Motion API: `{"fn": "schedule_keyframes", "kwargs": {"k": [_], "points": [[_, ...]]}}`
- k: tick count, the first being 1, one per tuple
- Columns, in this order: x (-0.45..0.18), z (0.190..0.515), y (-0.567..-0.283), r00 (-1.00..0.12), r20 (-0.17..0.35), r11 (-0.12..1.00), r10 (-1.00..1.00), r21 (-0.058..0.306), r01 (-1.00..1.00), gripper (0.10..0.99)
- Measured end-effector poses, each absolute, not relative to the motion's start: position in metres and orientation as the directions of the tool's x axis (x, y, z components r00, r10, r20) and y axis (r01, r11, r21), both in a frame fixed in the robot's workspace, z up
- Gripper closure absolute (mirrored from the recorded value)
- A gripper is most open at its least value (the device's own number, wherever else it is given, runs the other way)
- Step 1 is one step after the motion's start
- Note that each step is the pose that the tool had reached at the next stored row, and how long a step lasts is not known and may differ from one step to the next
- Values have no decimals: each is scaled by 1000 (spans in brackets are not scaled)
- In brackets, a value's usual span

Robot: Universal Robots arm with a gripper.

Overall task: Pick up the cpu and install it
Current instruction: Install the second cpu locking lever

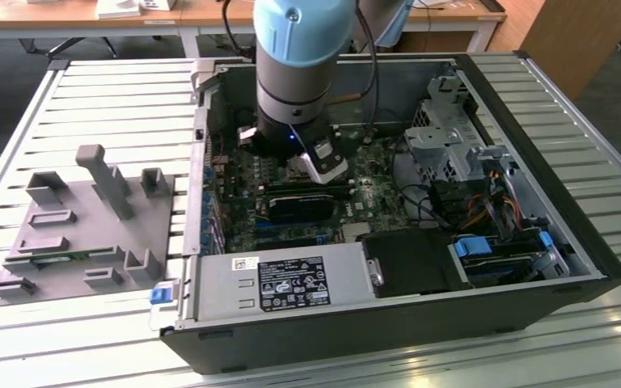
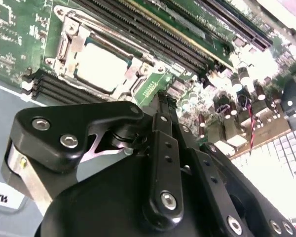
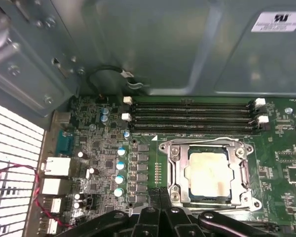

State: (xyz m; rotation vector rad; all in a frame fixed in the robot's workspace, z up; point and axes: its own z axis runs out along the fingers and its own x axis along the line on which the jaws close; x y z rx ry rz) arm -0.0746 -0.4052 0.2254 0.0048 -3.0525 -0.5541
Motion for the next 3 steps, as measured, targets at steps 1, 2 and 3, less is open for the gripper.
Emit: {"fn": "schedule_keyframes", "kwargs": {"k": [1,2,3], "points": [[-75,227,-405,-999,38,936,-10,351,4,980],[-75,228,-405,-999,38,936,-10,351,4,980],[-75,230,-405,-999,38,936,-10,351,4,980]]}}
